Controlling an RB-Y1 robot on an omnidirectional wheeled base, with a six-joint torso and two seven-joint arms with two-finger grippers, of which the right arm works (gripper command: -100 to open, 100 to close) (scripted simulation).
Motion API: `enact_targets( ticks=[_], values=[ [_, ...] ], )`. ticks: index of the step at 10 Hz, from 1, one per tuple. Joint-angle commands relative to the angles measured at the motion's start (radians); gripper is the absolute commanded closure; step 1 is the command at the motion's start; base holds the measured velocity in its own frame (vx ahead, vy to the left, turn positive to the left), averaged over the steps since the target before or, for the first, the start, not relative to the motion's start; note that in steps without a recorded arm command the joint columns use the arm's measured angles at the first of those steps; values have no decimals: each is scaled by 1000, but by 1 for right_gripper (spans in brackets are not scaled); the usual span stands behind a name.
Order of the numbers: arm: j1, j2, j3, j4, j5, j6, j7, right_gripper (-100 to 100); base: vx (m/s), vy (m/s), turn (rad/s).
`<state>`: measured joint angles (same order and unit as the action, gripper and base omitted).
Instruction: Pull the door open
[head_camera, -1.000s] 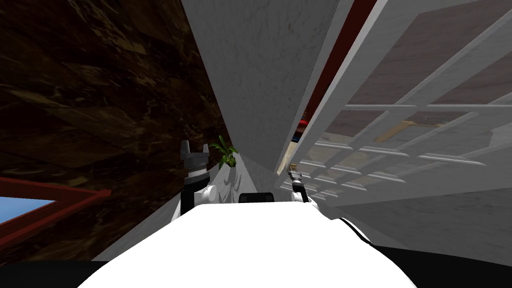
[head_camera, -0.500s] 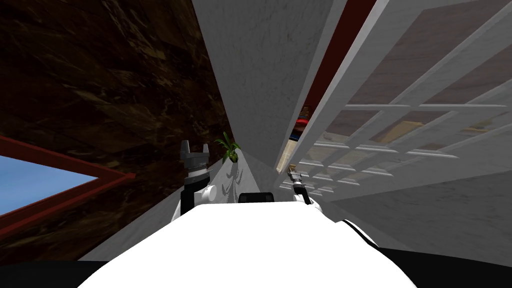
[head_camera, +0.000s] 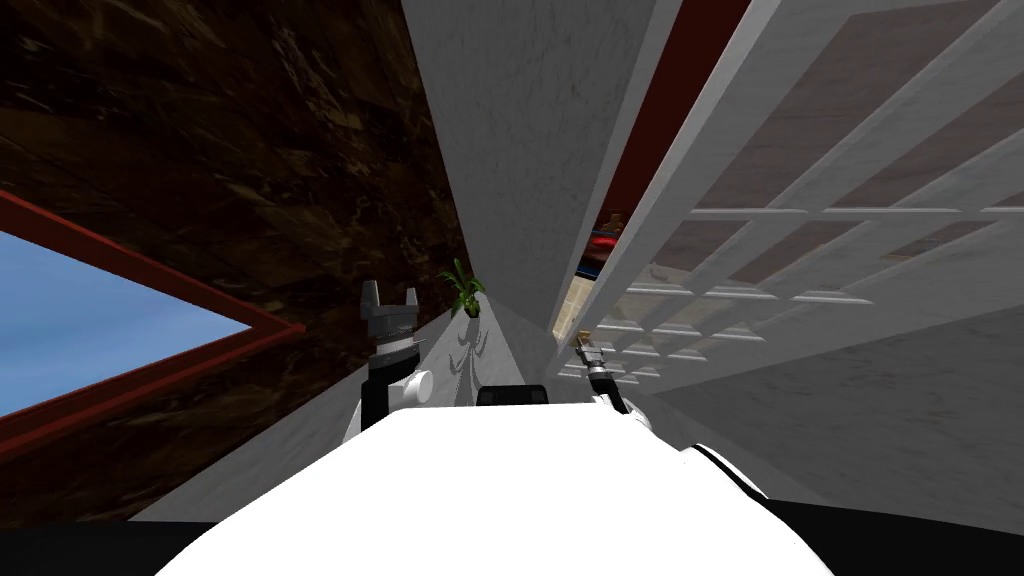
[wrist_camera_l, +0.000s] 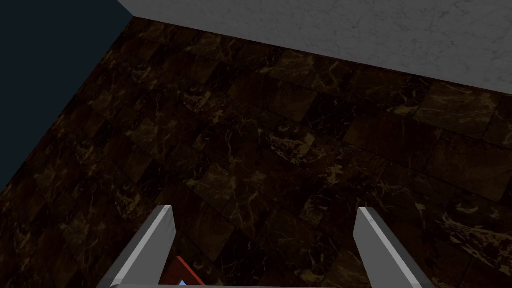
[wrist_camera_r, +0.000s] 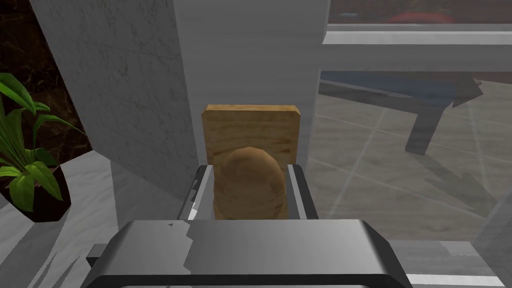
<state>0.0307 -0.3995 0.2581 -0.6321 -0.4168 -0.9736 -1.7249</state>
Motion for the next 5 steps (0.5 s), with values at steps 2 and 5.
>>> enact_targets(
  ticks=[2, 5],
  values=[
    [23, -27, 36, -11, 21, -32, -37, 100, -227, -44, 72],
    [44, -56, 73, -17, 43, -68, -76, 100, -231, -47, 69]
  ],
)
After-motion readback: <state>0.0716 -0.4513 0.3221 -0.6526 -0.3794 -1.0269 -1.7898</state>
